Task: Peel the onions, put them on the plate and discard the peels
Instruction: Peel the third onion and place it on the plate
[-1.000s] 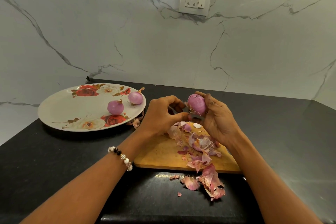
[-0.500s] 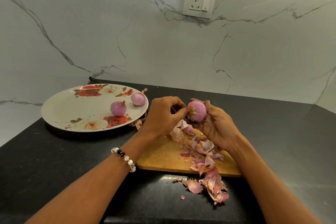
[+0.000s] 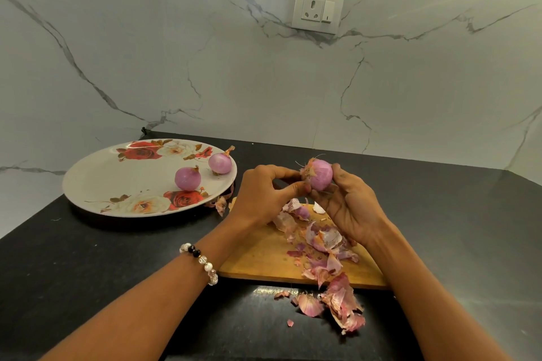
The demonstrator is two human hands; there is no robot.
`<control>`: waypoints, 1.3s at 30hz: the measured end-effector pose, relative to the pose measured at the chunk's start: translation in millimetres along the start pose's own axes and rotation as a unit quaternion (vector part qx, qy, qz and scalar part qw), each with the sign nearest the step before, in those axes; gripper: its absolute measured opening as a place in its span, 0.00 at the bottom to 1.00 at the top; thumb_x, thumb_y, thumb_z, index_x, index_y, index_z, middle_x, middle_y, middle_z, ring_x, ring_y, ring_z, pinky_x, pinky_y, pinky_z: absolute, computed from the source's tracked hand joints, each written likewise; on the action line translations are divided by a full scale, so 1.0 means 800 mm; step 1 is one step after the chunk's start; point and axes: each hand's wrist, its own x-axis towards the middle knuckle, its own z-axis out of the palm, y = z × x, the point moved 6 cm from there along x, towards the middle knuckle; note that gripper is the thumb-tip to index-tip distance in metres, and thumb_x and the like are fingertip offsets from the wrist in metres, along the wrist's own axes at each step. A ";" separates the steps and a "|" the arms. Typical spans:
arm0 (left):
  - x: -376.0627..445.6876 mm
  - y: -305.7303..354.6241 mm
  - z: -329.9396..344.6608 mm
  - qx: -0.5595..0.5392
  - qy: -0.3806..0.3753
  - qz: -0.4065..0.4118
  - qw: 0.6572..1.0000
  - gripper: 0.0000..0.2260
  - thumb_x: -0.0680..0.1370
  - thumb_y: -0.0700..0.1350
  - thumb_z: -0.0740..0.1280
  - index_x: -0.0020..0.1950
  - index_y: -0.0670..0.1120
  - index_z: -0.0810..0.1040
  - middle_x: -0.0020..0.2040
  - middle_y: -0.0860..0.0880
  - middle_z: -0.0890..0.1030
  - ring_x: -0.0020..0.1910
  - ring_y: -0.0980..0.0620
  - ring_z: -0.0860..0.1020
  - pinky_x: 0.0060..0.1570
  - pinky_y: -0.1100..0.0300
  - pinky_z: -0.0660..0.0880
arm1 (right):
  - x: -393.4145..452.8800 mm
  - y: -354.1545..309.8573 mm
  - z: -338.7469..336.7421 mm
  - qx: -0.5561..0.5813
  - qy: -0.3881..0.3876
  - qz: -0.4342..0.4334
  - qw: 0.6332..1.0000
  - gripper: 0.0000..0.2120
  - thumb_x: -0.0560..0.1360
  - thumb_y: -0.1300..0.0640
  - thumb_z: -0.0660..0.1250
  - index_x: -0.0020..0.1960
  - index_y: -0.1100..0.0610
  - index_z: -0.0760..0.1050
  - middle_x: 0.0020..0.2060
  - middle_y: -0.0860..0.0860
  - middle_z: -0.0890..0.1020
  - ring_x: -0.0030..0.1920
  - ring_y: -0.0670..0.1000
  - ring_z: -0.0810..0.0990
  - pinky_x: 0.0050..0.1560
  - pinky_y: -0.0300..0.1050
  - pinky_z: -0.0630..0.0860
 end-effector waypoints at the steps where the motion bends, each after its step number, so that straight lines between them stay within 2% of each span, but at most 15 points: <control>1: 0.000 -0.001 0.000 0.001 0.006 0.000 1.000 0.16 0.72 0.51 0.72 0.58 0.46 0.82 0.51 0.50 0.84 0.40 0.62 0.79 0.41 0.71 0.77 | 0.000 -0.001 0.001 -0.021 -0.008 -0.006 1.000 0.18 0.85 0.53 0.52 0.62 0.63 0.75 0.50 0.62 0.84 0.46 0.56 0.86 0.40 0.46 0.84; 3: 0.000 -0.005 -0.001 0.006 0.022 -0.009 1.000 0.16 0.72 0.51 0.73 0.57 0.46 0.82 0.50 0.50 0.84 0.41 0.58 0.80 0.42 0.68 0.77 | 0.001 -0.001 0.004 -0.054 -0.023 -0.021 0.998 0.17 0.85 0.54 0.53 0.61 0.62 0.77 0.51 0.61 0.85 0.48 0.57 0.85 0.45 0.48 0.84; 6: 0.000 -0.008 -0.004 0.027 0.043 -0.005 0.999 0.14 0.72 0.49 0.74 0.55 0.45 0.83 0.47 0.50 0.84 0.40 0.60 0.79 0.41 0.72 0.76 | 0.003 0.000 0.005 -0.077 -0.033 -0.035 0.996 0.17 0.84 0.55 0.54 0.62 0.62 0.77 0.52 0.60 0.84 0.49 0.57 0.84 0.50 0.51 0.83; 11: -0.001 -0.004 -0.009 0.058 0.065 0.033 0.996 0.08 0.73 0.45 0.73 0.50 0.43 0.84 0.41 0.49 0.84 0.34 0.60 0.77 0.36 0.72 0.74 | 0.003 0.002 0.009 -0.057 -0.055 -0.028 0.996 0.21 0.77 0.51 0.60 0.61 0.65 0.77 0.51 0.64 0.83 0.48 0.60 0.83 0.50 0.54 0.84; 18: 0.002 -0.005 -0.005 0.021 0.038 0.017 0.999 0.04 0.77 0.44 0.69 0.47 0.45 0.82 0.39 0.53 0.82 0.38 0.58 0.79 0.37 0.71 0.75 | 0.003 0.000 0.009 -0.102 -0.050 -0.026 0.993 0.25 0.75 0.47 0.61 0.58 0.69 0.76 0.47 0.65 0.83 0.41 0.59 0.84 0.38 0.45 0.84; 20: 0.003 -0.007 -0.007 -0.027 0.043 -0.009 0.999 0.04 0.78 0.45 0.67 0.45 0.48 0.81 0.38 0.55 0.81 0.39 0.60 0.79 0.37 0.69 0.76 | 0.004 0.000 0.005 -0.105 -0.023 -0.018 0.994 0.26 0.77 0.45 0.60 0.58 0.68 0.75 0.46 0.65 0.84 0.41 0.58 0.84 0.40 0.46 0.84; 22: 0.004 -0.010 -0.010 -0.062 0.053 -0.042 0.996 0.05 0.78 0.46 0.66 0.44 0.50 0.80 0.39 0.54 0.82 0.37 0.60 0.79 0.38 0.67 0.77 | 0.004 -0.001 0.000 -0.118 -0.002 -0.011 0.993 0.24 0.81 0.45 0.57 0.57 0.67 0.75 0.43 0.64 0.84 0.37 0.57 0.82 0.33 0.44 0.82; 24: 0.005 -0.014 -0.011 -0.040 0.053 -0.053 0.996 0.05 0.79 0.46 0.66 0.48 0.49 0.81 0.43 0.53 0.83 0.39 0.59 0.80 0.40 0.65 0.78 | 0.003 0.000 -0.004 -0.124 0.006 0.000 0.992 0.25 0.82 0.44 0.55 0.57 0.65 0.75 0.42 0.64 0.84 0.34 0.55 0.82 0.29 0.43 0.78; 26: 0.003 -0.012 -0.007 -0.004 0.038 -0.035 0.999 0.07 0.78 0.44 0.68 0.54 0.47 0.82 0.46 0.51 0.83 0.41 0.58 0.80 0.41 0.66 0.79 | 0.002 0.002 -0.004 -0.122 0.007 0.011 0.992 0.26 0.82 0.42 0.54 0.59 0.65 0.76 0.46 0.64 0.84 0.36 0.55 0.83 0.32 0.44 0.79; 28: 0.001 -0.005 -0.001 0.008 0.017 -0.012 1.000 0.11 0.76 0.46 0.70 0.57 0.46 0.82 0.47 0.52 0.83 0.40 0.61 0.79 0.39 0.71 0.77 | 0.003 0.002 -0.001 -0.135 0.000 0.007 0.991 0.29 0.79 0.40 0.56 0.61 0.65 0.76 0.52 0.65 0.83 0.46 0.58 0.83 0.45 0.50 0.80; 30: -0.001 0.002 0.002 0.009 0.006 0.002 1.000 0.14 0.74 0.49 0.72 0.57 0.46 0.82 0.45 0.54 0.82 0.39 0.64 0.78 0.40 0.74 0.75 | 0.003 0.003 0.000 -0.155 -0.003 -0.002 0.988 0.30 0.76 0.40 0.58 0.61 0.65 0.76 0.55 0.65 0.83 0.56 0.62 0.82 0.59 0.57 0.76; 31: -0.002 0.003 0.002 0.008 0.007 0.003 1.000 0.15 0.73 0.50 0.73 0.57 0.46 0.82 0.44 0.56 0.81 0.39 0.65 0.78 0.40 0.75 0.74 | 0.003 0.003 0.000 -0.168 -0.005 -0.004 0.986 0.30 0.75 0.41 0.58 0.62 0.65 0.76 0.56 0.64 0.83 0.59 0.62 0.81 0.63 0.58 0.75; 33: -0.002 0.003 -0.002 0.006 0.009 0.005 1.000 0.14 0.72 0.50 0.73 0.55 0.46 0.83 0.43 0.55 0.81 0.37 0.64 0.79 0.37 0.73 0.75 | 0.004 0.003 0.000 -0.200 -0.007 -0.010 0.980 0.29 0.74 0.40 0.59 0.60 0.64 0.78 0.56 0.64 0.83 0.58 0.61 0.81 0.64 0.57 0.73; 36: -0.001 0.003 -0.006 0.001 -0.001 0.017 1.000 0.12 0.74 0.47 0.73 0.54 0.44 0.83 0.43 0.49 0.85 0.33 0.60 0.81 0.34 0.69 0.77 | 0.004 0.003 0.002 -0.222 -0.014 -0.017 0.975 0.28 0.74 0.40 0.59 0.56 0.63 0.80 0.58 0.68 0.80 0.56 0.63 0.79 0.65 0.62 0.71; 39: -0.001 0.005 -0.007 0.028 -0.003 0.043 0.999 0.09 0.74 0.45 0.72 0.52 0.43 0.84 0.41 0.49 0.85 0.34 0.60 0.80 0.34 0.69 0.77 | 0.005 0.002 0.001 -0.230 -0.031 -0.020 0.973 0.28 0.75 0.40 0.58 0.56 0.63 0.80 0.55 0.66 0.82 0.55 0.61 0.81 0.63 0.57 0.76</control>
